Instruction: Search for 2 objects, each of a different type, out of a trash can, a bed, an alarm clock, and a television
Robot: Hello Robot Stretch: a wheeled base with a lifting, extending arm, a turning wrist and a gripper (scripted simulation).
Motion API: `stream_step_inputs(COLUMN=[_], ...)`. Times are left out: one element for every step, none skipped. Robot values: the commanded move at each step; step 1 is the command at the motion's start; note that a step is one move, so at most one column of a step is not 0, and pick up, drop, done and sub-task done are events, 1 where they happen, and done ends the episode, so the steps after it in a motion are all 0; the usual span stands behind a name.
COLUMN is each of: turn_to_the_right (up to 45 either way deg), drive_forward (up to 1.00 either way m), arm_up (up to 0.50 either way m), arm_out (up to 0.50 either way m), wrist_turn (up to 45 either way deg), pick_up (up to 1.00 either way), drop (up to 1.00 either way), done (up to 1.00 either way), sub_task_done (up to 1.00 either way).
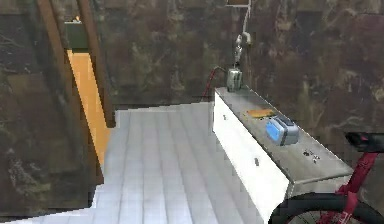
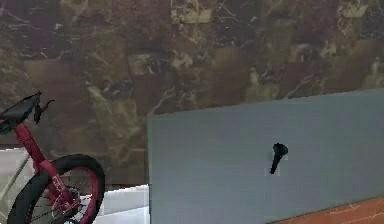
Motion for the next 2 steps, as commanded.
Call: stream_step_inputs(turn_to_the_right=[0.0, 45.0], drive_forward=[0.60, 0.00], arm_up=[0.00, 0.00], arm_out=[0.00, 0.00], wrist_turn=[0.0, 0.0], pick_up=[0.00, 0.00], drop=[0.00, 0.00], done=[0.00, 0.00], sub_task_done=[0.00, 0.00])
